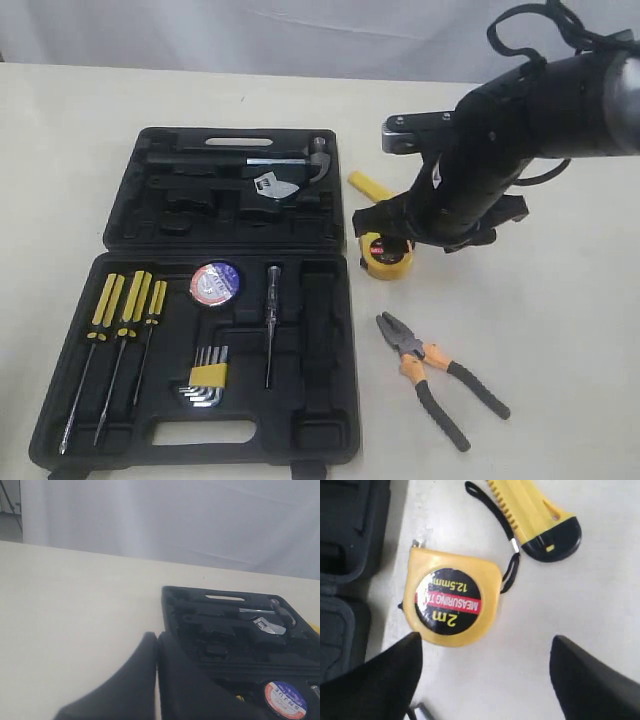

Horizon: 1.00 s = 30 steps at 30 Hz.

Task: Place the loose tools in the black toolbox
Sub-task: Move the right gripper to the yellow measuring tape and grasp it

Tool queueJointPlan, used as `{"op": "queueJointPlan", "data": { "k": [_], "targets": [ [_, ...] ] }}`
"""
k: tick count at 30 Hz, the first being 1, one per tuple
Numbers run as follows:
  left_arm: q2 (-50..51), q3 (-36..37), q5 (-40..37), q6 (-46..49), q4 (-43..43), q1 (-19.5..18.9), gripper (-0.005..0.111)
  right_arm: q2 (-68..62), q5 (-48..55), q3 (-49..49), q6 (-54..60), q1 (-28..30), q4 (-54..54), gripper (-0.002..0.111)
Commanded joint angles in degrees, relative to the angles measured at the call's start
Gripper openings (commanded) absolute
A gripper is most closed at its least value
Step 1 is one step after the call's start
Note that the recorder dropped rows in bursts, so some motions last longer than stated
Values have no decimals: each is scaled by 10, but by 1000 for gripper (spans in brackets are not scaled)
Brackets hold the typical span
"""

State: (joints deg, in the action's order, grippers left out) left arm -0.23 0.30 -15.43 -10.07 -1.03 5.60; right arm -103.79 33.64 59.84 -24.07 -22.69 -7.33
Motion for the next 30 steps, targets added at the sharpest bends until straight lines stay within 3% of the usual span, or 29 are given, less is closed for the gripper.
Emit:
{"op": "queueJointPlan", "data": {
  "k": [1, 30],
  "targets": [
    [2, -3, -1, 0, -2, 3, 0, -6, -28, 0, 12, 4, -4, 79],
    [2, -3, -1, 0, -3, 3, 0, -79, -128, 0, 4, 3, 3, 79]
  ]
}}
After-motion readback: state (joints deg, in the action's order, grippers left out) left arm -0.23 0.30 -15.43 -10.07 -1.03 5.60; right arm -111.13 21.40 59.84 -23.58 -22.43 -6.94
